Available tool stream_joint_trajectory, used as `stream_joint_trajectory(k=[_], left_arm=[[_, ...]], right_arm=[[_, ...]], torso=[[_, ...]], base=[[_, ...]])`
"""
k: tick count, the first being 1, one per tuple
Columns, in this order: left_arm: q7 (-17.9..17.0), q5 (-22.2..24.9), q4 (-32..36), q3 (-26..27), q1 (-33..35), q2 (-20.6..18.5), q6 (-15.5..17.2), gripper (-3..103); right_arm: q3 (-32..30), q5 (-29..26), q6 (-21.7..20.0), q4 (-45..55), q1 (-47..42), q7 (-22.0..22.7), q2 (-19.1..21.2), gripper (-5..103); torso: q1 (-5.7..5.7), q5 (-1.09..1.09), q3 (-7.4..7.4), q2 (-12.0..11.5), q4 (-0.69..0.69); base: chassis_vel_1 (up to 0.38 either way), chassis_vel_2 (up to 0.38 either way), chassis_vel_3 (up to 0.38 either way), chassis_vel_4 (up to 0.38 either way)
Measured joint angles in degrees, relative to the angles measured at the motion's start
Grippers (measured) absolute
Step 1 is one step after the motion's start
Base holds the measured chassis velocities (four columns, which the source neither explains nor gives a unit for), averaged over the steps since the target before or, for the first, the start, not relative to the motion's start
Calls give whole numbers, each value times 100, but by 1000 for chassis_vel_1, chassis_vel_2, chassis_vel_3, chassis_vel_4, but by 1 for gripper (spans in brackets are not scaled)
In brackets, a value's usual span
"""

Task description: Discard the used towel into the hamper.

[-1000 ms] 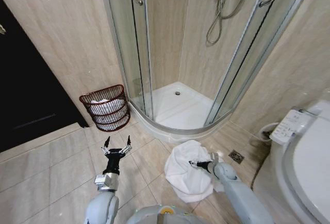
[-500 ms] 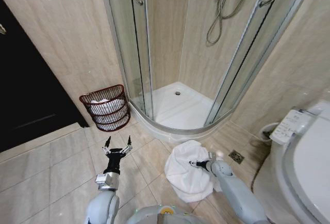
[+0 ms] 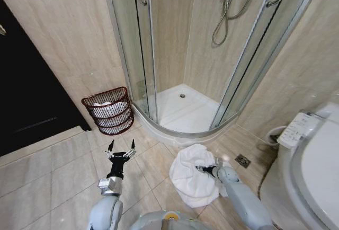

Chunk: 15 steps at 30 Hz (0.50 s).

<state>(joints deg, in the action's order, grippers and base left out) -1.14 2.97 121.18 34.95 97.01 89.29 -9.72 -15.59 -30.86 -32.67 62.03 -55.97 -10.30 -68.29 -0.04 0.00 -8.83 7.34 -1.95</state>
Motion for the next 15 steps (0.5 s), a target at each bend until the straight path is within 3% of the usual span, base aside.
stream_joint_trajectory(k=[15], left_arm=[[8, -66, 43, -3, 36, 29, 0, 100]], right_arm=[[-66, -14, 102, -78, -32, -72, -4, 32]], torso=[[0, 0, 0, 0, 0]], base=[[0, 0, 0, 0]])
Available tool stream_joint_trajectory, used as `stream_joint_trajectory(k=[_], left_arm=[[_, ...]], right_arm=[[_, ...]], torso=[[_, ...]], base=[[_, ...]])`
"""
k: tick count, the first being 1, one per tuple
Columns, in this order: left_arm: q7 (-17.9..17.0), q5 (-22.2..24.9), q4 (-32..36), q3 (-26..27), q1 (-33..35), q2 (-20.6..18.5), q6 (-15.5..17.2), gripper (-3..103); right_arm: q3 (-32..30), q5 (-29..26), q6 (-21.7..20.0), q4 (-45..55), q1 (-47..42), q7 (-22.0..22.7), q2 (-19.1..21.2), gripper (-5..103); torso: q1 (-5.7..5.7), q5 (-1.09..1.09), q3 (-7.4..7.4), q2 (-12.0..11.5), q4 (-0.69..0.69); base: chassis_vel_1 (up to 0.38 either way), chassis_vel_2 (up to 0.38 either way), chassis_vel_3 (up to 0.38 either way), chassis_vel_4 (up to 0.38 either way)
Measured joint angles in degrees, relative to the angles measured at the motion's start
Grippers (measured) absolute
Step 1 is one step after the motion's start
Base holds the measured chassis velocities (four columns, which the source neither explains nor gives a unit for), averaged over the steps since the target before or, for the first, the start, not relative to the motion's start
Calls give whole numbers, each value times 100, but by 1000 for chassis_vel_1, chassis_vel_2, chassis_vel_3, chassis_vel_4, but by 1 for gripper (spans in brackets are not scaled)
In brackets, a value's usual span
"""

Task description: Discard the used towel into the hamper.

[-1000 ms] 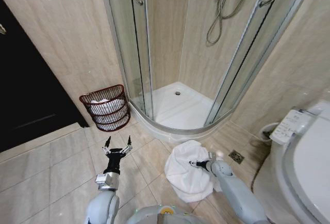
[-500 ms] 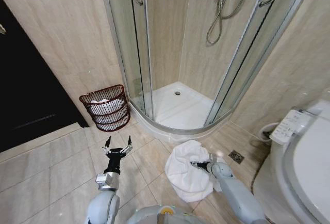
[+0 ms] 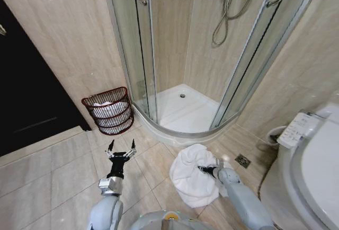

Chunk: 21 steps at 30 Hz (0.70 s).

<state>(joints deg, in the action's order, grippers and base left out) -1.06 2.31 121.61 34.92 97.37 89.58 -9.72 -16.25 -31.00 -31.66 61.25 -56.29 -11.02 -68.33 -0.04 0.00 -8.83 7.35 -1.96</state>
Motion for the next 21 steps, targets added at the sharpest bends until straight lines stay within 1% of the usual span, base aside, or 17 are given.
stream_joint_trajectory(k=[1, 2, 3, 6, 7, 9, 12, 14, 16, 19, 20, 21], left_arm=[[0, -2, 7, 2, 4, -1, 0, 100], [0, -3, 19, 4, 10, -9, -1, 100], [0, -3, 19, 4, 10, -9, -1, 100], [3, -13, 42, 5, 23, -14, -2, 100], [3, -13, 42, 5, 23, -14, -2, 100], [4, -18, 54, 2, 32, -13, -5, 100], [4, -16, 60, 4, 34, -34, -4, 100], [3, 14, 61, 26, 31, -68, -3, 100], [1, 27, 57, 38, 26, -81, -4, 100], [1, 59, 4, 47, 7, -111, -8, 100], [1, 59, 4, 47, 7, -111, -8, 100], [1, 60, -23, 44, 0, -117, -15, 100]], right_arm=[[-14, 0, 5, -9, 0, -1, -7, 32], [-43, 0, 12, -20, 0, -4, -18, 29], [-43, 0, 12, -20, 0, -4, -18, 29], [-118, -1, 19, -9, -10, -9, -25, 19], [-118, -1, 19, -9, -10, -9, -25, 19], [-176, -3, 77, 25, -45, -1, -23, 13], [-222, -1, 234, 51, -98, 8, -20, 12], [-308, 1, 438, 234, -224, 47, -18, 12], [-351, 14, 514, 380, -296, 75, -16, 12], [-509, 269, 936, 1028, -632, 252, -12, 12], [-509, 269, 936, 1028, -632, 252, -12, 12], [-585, 454, 1078, 1262, -775, 287, -20, 12]], torso=[[0, 0, 0, 0, 0], [0, 0, 0, 0, 0], [0, 0, 0, 0, 0], [0, 0, 0, 0, 0], [0, 0, 0, 0, 0], [0, 0, 0, 0, 0], [0, 0, 0, 0, 0], [0, 0, 0, 0, 1], [0, 0, -1, 0, 1], [0, 0, 0, 0, 0], [0, 0, 0, 0, 0], [0, 0, 0, 0, 0]], base=[[0, 0, 0, 0], [0, 0, 0, 0], [0, 0, 0, 0], [0, 0, 0, 0], [0, 0, 0, 0], [0, 0, 0, 0], [0, 0, 0, 0], [0, 0, 0, 0], [0, 0, 0, 0], [0, 0, 0, 0], [0, 0, 0, 0], [0, 0, 0, 0]])
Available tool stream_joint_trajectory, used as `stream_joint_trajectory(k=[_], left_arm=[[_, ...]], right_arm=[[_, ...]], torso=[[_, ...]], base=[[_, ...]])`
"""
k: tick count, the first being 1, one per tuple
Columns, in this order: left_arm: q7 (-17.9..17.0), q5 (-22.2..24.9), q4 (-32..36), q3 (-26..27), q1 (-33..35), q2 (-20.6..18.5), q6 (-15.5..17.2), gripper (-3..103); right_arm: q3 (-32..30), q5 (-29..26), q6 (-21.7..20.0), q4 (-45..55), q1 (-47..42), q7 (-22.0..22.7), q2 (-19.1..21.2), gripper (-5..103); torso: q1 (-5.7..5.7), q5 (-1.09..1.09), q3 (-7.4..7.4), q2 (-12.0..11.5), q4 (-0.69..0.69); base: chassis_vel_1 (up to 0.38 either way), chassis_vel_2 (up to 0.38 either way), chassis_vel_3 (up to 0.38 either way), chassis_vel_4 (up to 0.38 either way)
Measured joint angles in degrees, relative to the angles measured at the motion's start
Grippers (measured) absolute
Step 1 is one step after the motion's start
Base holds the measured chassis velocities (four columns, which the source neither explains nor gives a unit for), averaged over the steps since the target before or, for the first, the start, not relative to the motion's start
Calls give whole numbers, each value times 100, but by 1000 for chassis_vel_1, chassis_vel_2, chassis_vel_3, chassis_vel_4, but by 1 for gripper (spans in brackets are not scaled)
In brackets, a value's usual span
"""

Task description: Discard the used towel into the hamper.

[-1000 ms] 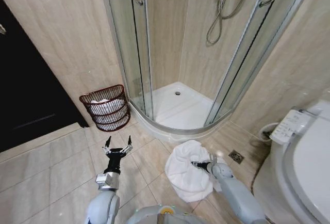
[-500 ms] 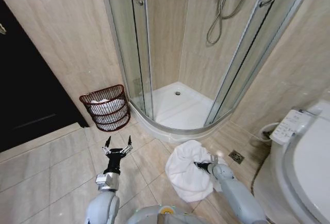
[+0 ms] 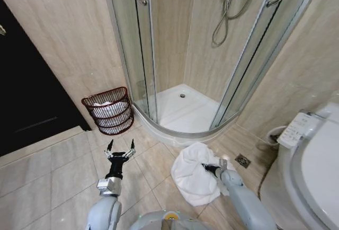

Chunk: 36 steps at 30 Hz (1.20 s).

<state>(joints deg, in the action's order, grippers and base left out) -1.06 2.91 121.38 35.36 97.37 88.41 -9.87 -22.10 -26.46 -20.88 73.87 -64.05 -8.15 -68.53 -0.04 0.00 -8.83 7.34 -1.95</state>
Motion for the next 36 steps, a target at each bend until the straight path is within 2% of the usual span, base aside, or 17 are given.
stream_joint_trajectory(k=[2, 3, 5, 8, 11, 12, 15, 20, 23, 28, 36], left_arm=[[12, -5, -54, -21, -9, -3, -24, 100], [12, -5, -54, -21, -9, -3, -24, 100], [27, -4, -95, -63, -9, 5, -53, 100], [29, 2, -125, -84, -6, 18, -87, 100], [30, 25, -212, -88, -8, 31, -182, 100], [30, 25, -212, -88, -8, 31, -182, 100], [49, 67, -314, -88, 5, 35, -294, 100], [103, 218, -352, -92, 31, -1, -321, 100], [156, 403, -378, -77, -6, -86, -300, 100], [220, 507, -417, -71, -98, -171, -251, 100], [231, 574, -393, -22, -94, -168, -275, 100]], right_arm=[[-130, 303, 274, 507, -320, 142, -26, 12], [-130, 303, 274, 507, -320, 142, -26, 12], [-266, 467, 526, 1140, -724, 431, -73, 12], [-422, 584, 609, 1660, -1043, 527, -117, 12], [-749, 780, 708, 2609, -1600, 600, -202, 12], [-749, 780, 708, 2609, -1600, 600, -202, 12], [-1085, 842, 819, 3670, -2163, 825, -376, 12], [-1326, 1077, 993, 4323, -2590, 930, -594, 12], [-1504, 1403, 1160, 4838, -2888, 958, -822, 12], [-1576, 1576, 1115, 5497, -3118, 1037, -930, 12], [-1342, 1814, 969, 5931, -3136, 1134, -932, 12]], torso=[[0, -1, 0, 0, 0], [0, -1, 0, 0, 0], [0, 1, 0, 0, 0], [0, -1, 0, 0, 0], [0, 0, 1, 0, 1], [0, 0, 1, 0, 1], [0, 0, 1, 0, 0], [0, 1, 1, 0, 0], [0, -1, 1, 0, 0], [0, -1, 1, 0, 0], [0, -1, 0, 0, 0]], base=[[0, 0, 0, 0], [0, 0, 0, 0], [0, 0, 0, 0], [0, 0, 0, 0], [0, 0, 0, 0], [0, 0, 0, 0], [0, 0, 0, 0], [0, 0, 0, 0], [0, 0, 0, 0], [0, 0, 0, 0], [8, 6, 5, 8]])
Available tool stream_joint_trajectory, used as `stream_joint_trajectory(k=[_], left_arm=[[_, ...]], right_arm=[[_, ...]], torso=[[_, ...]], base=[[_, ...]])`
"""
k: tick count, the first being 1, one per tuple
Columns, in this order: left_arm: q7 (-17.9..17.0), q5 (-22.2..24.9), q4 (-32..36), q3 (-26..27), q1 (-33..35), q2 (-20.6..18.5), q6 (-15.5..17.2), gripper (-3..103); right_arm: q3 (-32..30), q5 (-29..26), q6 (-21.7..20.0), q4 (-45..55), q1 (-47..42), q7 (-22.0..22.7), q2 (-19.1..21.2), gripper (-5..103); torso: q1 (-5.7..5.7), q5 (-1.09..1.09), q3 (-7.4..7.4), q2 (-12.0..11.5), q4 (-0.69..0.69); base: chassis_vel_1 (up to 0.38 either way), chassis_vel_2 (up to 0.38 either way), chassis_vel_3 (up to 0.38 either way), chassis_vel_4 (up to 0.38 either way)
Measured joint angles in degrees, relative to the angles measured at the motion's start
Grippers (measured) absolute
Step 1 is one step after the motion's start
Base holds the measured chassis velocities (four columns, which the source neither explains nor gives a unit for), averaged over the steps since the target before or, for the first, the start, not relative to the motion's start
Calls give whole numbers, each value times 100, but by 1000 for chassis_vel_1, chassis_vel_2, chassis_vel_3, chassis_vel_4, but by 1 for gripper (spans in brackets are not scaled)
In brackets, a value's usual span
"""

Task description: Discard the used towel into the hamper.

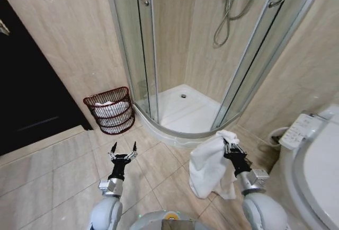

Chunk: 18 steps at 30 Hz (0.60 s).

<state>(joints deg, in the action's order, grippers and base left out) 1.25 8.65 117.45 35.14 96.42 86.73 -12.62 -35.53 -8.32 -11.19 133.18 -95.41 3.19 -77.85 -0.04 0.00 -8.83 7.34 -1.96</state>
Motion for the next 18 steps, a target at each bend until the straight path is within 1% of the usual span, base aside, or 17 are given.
stream_joint_trajectory(k=[7, 15, 18], left_arm=[[0, 48, 6, 62, 22, -38, -38, 100], [12, -6, 6, 18, -7, -5, -37, 100], [29, -35, 17, 4, -25, 7, -8, 100]], right_arm=[[200, 321, -8, 307, -153, 30, -177, 12], [285, 423, 23, 477, -273, 29, -247, 12], [322, 440, 37, 524, -295, 29, -266, 12]], torso=[[0, 0, 0, 0, 0], [0, 2, -1, 0, 0], [0, -1, 0, 0, 0]], base=[[66, 70, 61, 63], [90, 96, 95, 98], [104, 97, 86, 93]])
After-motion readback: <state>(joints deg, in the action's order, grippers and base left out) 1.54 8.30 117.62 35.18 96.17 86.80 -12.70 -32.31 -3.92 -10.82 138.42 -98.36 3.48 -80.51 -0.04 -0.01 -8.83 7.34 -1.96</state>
